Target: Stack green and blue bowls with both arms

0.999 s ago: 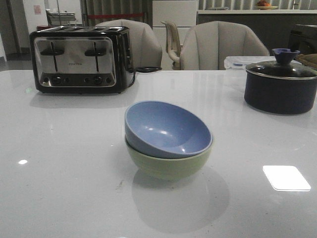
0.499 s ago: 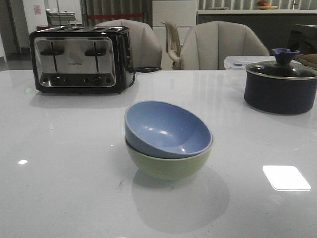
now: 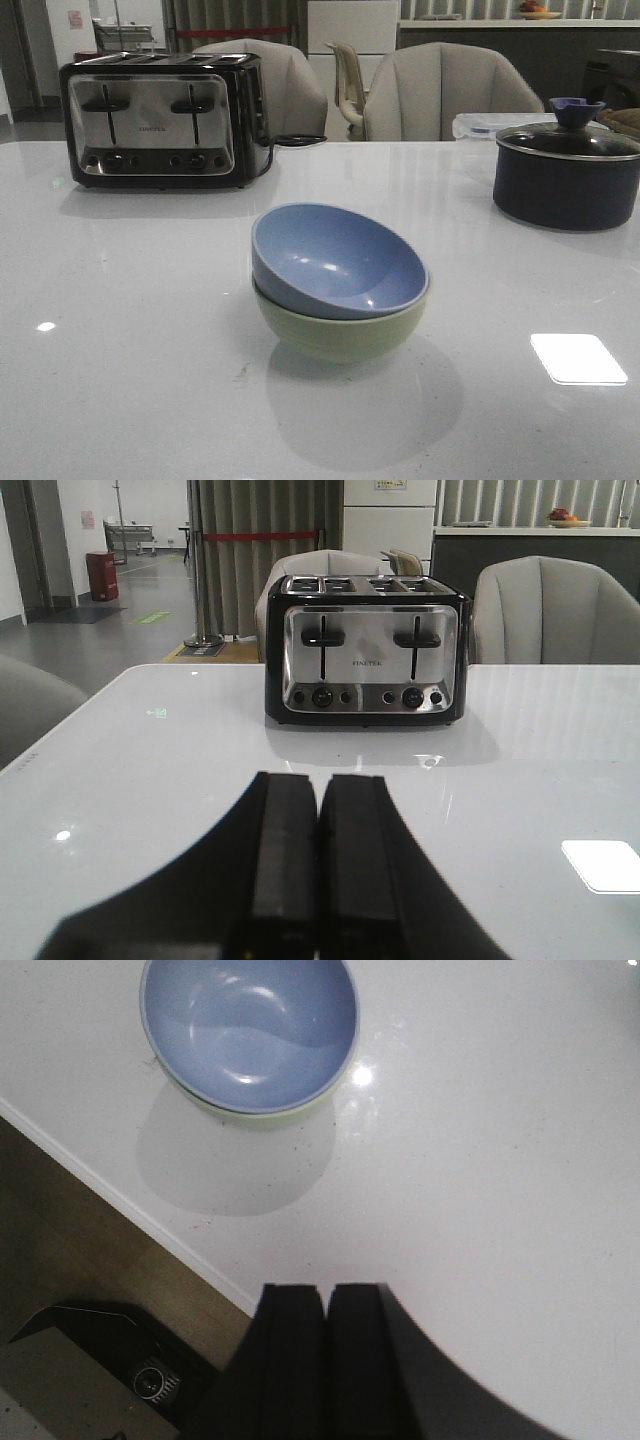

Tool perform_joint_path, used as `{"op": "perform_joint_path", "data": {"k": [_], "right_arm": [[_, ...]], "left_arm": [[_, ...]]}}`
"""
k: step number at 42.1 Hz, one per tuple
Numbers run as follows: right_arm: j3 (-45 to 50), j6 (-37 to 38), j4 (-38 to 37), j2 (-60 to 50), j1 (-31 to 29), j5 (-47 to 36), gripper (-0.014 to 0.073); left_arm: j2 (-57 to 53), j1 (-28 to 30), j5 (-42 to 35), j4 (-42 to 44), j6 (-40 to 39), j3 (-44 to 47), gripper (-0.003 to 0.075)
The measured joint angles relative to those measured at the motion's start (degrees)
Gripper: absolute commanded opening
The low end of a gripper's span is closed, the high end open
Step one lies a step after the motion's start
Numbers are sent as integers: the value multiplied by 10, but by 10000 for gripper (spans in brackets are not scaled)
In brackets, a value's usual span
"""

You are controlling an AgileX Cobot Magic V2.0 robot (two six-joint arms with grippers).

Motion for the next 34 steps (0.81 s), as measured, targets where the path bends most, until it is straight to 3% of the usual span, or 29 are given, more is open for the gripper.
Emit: {"op": "perform_joint_path", "data": {"k": [11, 17, 34], "right_arm": [[9, 0, 0, -10, -4, -1, 43], [48, 0, 4, -63, -53, -24, 43], [334, 0, 6, -355, -226, -311, 43]], "left_arm": [[0, 0, 0, 0, 0, 0, 100], [0, 0, 0, 0, 0, 0, 100], [0, 0, 0, 0, -1, 0, 100]]}}
